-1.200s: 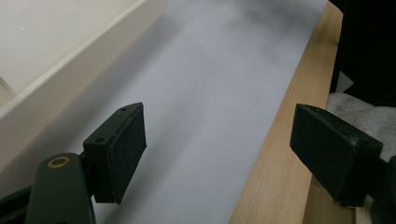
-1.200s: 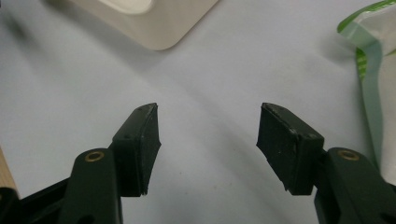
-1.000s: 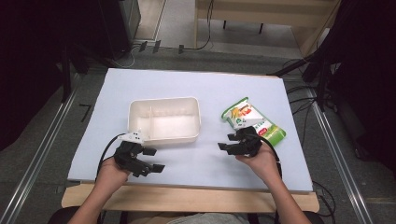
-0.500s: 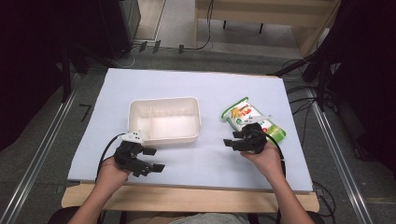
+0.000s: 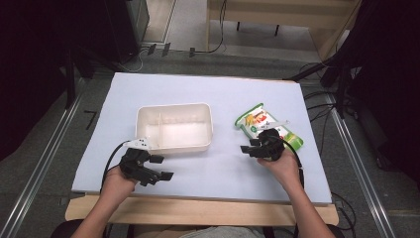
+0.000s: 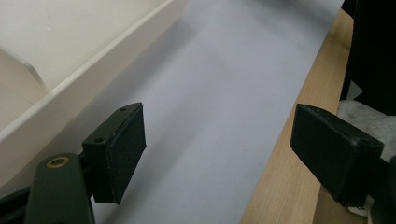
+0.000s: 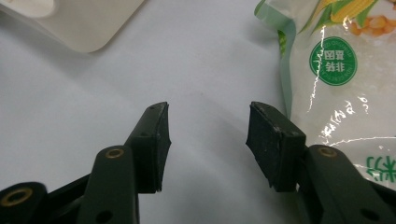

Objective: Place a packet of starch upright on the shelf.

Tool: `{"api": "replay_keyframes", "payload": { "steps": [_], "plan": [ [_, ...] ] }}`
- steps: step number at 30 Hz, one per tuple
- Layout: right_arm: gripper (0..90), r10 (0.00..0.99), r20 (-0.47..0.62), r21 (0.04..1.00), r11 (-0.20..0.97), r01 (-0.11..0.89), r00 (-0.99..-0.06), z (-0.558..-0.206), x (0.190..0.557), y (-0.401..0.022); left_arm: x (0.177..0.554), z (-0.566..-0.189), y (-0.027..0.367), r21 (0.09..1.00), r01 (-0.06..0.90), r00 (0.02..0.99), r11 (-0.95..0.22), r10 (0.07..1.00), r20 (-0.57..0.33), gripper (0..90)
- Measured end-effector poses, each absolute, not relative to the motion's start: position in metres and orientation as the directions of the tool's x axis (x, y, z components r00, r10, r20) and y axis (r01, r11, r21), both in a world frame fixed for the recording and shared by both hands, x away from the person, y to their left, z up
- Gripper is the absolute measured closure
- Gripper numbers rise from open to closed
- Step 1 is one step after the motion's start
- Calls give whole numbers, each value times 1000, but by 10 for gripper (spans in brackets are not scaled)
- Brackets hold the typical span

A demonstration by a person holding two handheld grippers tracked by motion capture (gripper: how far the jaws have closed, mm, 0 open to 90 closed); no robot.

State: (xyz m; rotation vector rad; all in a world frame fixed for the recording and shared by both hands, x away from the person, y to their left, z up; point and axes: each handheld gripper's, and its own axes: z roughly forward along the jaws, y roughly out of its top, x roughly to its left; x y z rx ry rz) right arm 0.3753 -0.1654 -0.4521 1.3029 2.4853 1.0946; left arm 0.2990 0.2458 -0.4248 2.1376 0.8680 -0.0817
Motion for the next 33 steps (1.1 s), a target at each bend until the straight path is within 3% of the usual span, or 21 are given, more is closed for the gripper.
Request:
{"api": "replay_keyframes", "payload": {
  "steps": [7,9,10,12,29,33],
  "plan": [
    [623,750,219,646,368,669,-624,-456,378,-165,299,-425,244,664,602,766,-444,554,-325,188],
    [745,753,223,636,369,678,-619,-457,379,-167,299,-425,244,663,605,764,-442,557,-326,188],
    [867,766,234,611,363,703,-599,-459,381,-171,298,-425,245,663,604,765,-443,556,-325,188],
    [900,783,238,581,360,730,-575,-462,383,-176,298,-424,245,665,604,764,-440,557,-325,188],
    [900,820,224,537,347,769,-526,-465,391,-206,297,-424,245,665,598,770,-448,551,-322,188],
    [900,851,243,525,289,801,-466,-465,395,-229,297,-424,244,670,594,773,-445,546,-323,189]
  ]
}}
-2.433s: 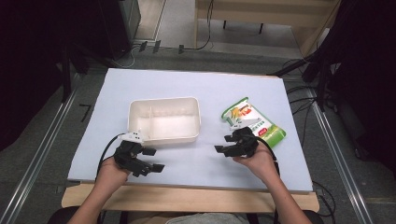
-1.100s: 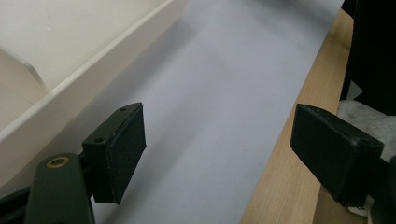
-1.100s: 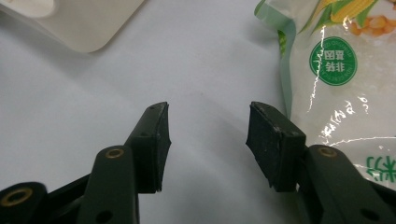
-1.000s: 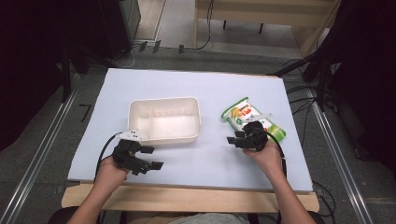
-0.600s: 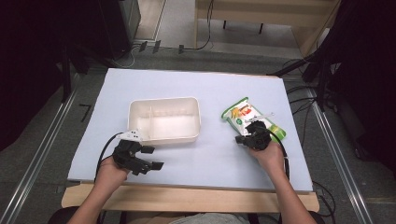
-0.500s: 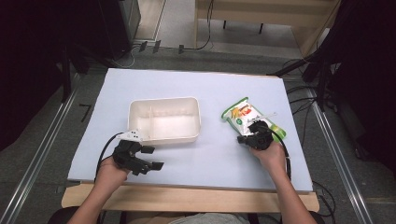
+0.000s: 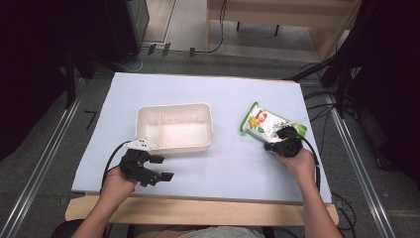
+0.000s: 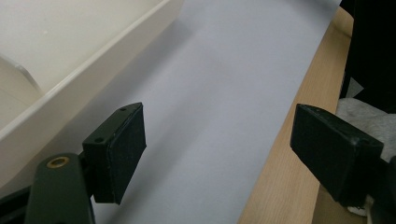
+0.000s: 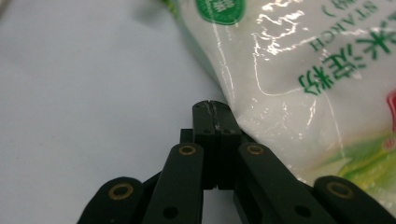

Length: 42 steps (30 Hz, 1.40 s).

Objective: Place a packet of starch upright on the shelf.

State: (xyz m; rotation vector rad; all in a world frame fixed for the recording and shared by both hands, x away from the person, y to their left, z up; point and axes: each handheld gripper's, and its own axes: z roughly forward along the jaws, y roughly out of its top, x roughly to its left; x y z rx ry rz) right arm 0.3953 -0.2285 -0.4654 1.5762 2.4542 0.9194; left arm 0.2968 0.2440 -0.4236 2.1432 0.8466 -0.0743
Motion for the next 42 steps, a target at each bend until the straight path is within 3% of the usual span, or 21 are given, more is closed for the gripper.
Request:
{"api": "replay_keyframes", "payload": {
  "steps": [3,7,10,13,20,21,22,25,31,33,37,42],
  "plan": [
    [900,875,224,523,263,810,-429,-465,397,-237,297,-424,244,668,594,773,-448,546,-322,189],
    [900,884,327,474,151,867,-333,-465,401,-247,297,-424,244,665,593,778,-454,536,-328,192],
    [900,862,371,481,139,865,-345,-458,401,-243,297,-424,244,666,585,788,-463,517,-333,199],
    [900,853,330,558,168,813,-403,-438,408,-227,295,-423,245,666,590,785,-457,517,-341,199],
    [900,861,302,593,167,787,-410,-423,455,-208,292,-423,247,662,596,778,-454,529,-338,199],
    [900,874,235,585,221,781,-424,-418,475,-196,290,-423,246,663,592,778,-459,539,-322,200],
    [900,874,235,585,221,781,-424,-418,475,-196,290,-423,246,663,592,778,-459,539,-322,202],
    [900,902,223,590,176,788,-369,-419,508,-188,289,-424,246,666,589,783,-457,528,-329,200],
    [900,926,232,556,126,822,-299,-436,534,-187,291,-424,249,675,599,771,-431,538,-341,201],
    [900,945,231,546,71,835,-231,-443,546,-189,291,-424,251,683,594,775,-425,530,-345,201],
    [900,951,196,490,116,864,-239,-454,555,-184,291,-425,250,685,591,778,-427,528,-342,201],
    [900,948,196,494,126,860,-251,-458,553,-178,290,-425,251,685,592,775,-426,534,-338,201]
  ]
}}
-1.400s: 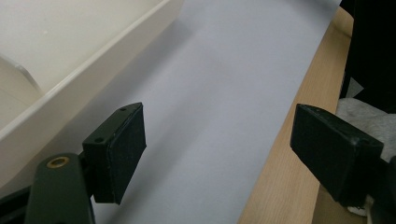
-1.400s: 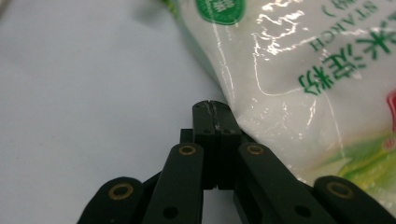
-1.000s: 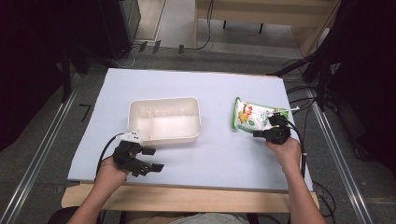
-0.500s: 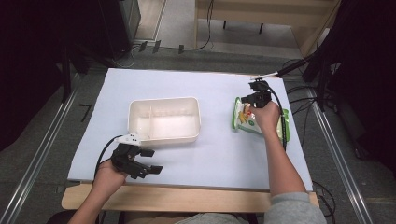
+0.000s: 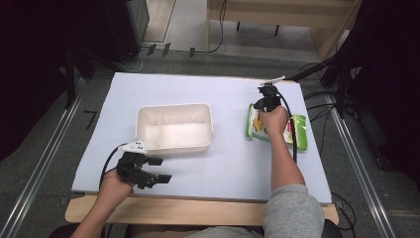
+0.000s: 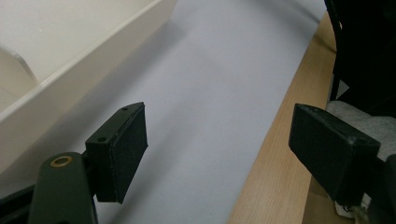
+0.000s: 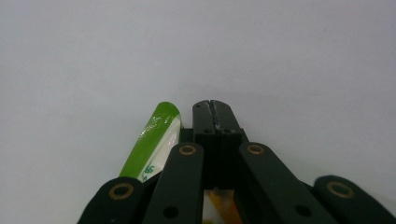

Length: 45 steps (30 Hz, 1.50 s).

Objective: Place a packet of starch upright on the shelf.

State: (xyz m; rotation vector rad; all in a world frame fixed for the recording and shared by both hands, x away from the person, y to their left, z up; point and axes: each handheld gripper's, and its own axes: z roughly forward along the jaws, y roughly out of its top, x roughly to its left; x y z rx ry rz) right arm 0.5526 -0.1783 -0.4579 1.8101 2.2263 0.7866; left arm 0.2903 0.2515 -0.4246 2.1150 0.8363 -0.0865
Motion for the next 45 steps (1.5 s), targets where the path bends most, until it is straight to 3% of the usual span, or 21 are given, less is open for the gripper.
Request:
{"api": "replay_keyframes", "payload": {
  "steps": [6,19,45],
  "plan": [
    [900,924,198,458,206,864,-326,-456,544,-171,290,-425,252,690,593,770,-415,542,-336,201],
    [900,880,203,458,302,836,-429,-456,513,-162,308,-436,259,658,644,690,-391,667,-279,193],
    [900,809,250,466,381,799,-532,-457,440,-172,329,-435,270,659,652,689,-375,656,-308,218]
  ]
}}
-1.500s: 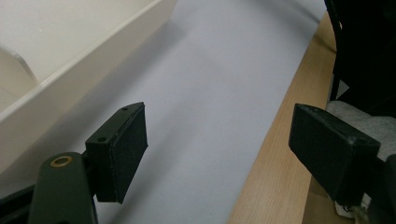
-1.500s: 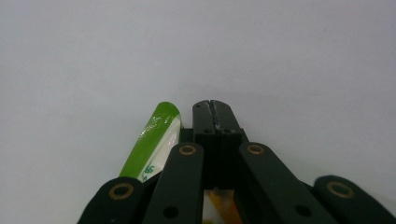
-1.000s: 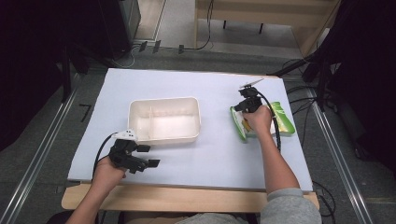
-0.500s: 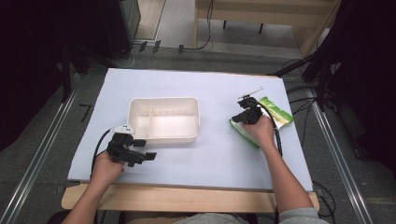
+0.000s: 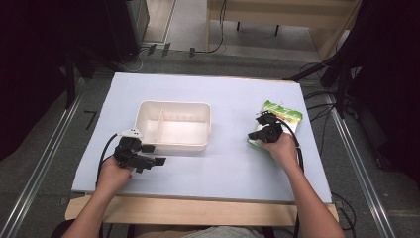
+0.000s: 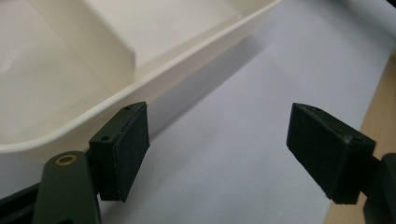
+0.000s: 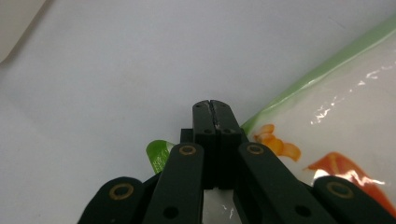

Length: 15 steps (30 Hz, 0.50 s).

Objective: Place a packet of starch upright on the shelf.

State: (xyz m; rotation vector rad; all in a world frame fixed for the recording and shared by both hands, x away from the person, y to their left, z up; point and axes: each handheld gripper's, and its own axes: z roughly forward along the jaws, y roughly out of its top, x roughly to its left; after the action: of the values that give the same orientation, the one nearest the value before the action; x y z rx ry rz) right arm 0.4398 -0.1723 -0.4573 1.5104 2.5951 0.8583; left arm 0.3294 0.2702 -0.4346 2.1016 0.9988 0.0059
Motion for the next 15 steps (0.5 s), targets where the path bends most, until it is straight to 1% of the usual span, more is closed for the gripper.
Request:
{"api": "replay_keyframes", "payload": {
  "steps": [4,11,13,14,15],
  "plan": [
    [900,804,263,459,383,802,-534,-457,434,-177,326,-433,268,658,642,702,-395,648,-296,219],
    [900,798,274,443,391,807,-537,-455,423,-191,322,-431,268,660,635,713,-401,634,-301,219],
    [900,793,283,439,393,808,-540,-455,420,-197,321,-430,267,664,632,716,-400,628,-305,219],
    [900,793,314,430,371,823,-522,-455,419,-201,320,-430,266,664,628,721,-405,624,-301,219],
    [900,793,314,430,371,823,-522,-455,419,-201,320,-430,266,664,628,721,-405,624,-301,218]
  ]
}}
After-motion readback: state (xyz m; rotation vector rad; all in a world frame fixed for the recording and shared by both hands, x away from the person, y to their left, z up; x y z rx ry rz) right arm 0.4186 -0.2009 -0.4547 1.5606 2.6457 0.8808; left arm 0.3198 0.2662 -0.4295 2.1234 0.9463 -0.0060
